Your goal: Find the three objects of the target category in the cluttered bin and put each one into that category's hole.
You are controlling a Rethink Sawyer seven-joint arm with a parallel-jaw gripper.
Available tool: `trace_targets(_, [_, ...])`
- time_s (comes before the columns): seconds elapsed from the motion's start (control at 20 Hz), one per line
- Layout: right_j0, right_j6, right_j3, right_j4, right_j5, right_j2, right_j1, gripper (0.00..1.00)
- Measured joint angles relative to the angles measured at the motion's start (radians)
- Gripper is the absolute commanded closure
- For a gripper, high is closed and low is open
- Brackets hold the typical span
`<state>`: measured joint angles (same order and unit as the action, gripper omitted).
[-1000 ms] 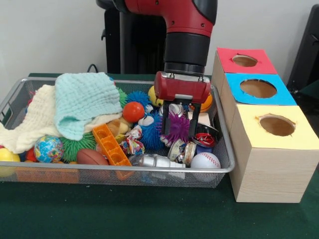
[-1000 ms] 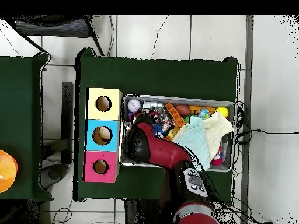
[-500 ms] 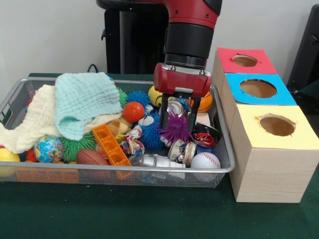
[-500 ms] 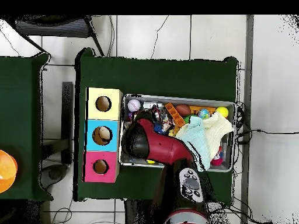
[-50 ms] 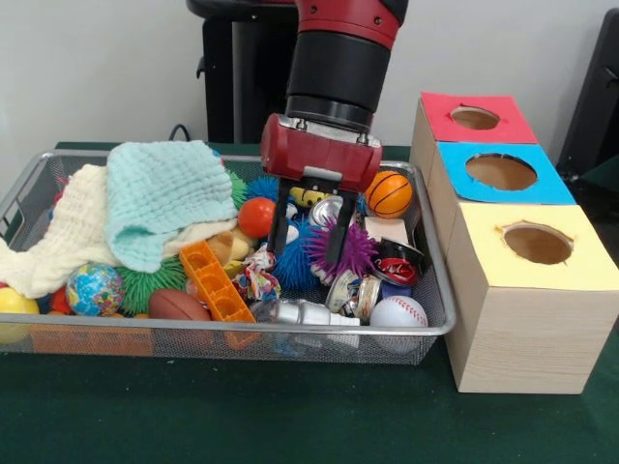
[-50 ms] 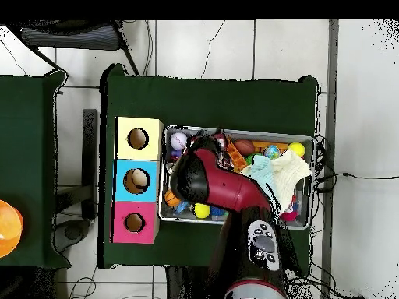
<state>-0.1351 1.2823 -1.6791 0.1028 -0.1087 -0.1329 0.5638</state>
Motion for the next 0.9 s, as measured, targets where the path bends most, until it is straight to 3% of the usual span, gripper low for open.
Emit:
trace_targets(0.55, [-0.011, 0.0, 0.049, 0.0, 0.023, -0.008, -0.079, 0.0])
trace_targets(0.9, [-0.036, 0.0, 0.049, -0.017, 0.189, -0.008, -0.093, 0.0])
